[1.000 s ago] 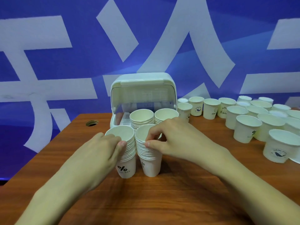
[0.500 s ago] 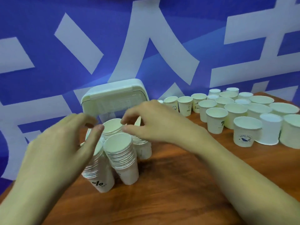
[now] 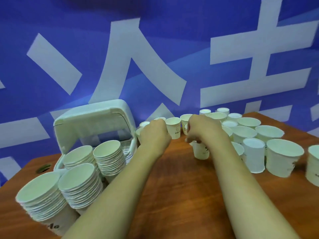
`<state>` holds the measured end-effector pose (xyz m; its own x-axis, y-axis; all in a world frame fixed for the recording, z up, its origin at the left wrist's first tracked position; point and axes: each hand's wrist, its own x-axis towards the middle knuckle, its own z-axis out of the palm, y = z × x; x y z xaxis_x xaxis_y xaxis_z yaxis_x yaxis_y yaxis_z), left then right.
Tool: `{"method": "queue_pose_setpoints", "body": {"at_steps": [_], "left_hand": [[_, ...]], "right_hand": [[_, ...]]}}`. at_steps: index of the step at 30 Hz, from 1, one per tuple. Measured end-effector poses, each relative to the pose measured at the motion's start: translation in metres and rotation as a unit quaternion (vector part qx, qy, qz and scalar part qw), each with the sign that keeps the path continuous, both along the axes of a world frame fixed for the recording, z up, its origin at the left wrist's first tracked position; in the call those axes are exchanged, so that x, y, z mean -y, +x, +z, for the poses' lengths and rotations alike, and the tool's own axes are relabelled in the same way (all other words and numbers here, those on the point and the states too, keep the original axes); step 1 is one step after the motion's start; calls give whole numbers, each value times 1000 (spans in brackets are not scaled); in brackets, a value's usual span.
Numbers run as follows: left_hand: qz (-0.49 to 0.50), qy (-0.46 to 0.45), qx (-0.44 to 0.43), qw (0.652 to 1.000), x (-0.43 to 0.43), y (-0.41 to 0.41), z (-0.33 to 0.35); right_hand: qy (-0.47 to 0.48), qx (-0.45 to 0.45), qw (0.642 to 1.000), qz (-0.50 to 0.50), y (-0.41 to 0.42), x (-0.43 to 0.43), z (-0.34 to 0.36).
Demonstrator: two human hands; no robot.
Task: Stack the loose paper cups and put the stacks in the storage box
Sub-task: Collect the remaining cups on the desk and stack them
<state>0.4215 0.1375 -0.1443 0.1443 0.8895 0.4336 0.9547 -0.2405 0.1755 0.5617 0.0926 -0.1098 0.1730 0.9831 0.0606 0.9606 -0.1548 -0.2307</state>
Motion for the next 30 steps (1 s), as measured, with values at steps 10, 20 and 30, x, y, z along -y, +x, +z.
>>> {"method": "queue_pose_setpoints", "body": {"at_steps": [10,20,30], "left_hand": [[37,-38,-113,992,-55,-18,-28],[49,-43,-93,993,-53,-15,-34],[63,-45,-198,977,67,-32,4]], "right_hand": [[27,21,999,-10,-5,-8,-12],[-10,25,998,-63,0,-14,-19],[-171,-33,981,88,-33,-14,-13]]}}
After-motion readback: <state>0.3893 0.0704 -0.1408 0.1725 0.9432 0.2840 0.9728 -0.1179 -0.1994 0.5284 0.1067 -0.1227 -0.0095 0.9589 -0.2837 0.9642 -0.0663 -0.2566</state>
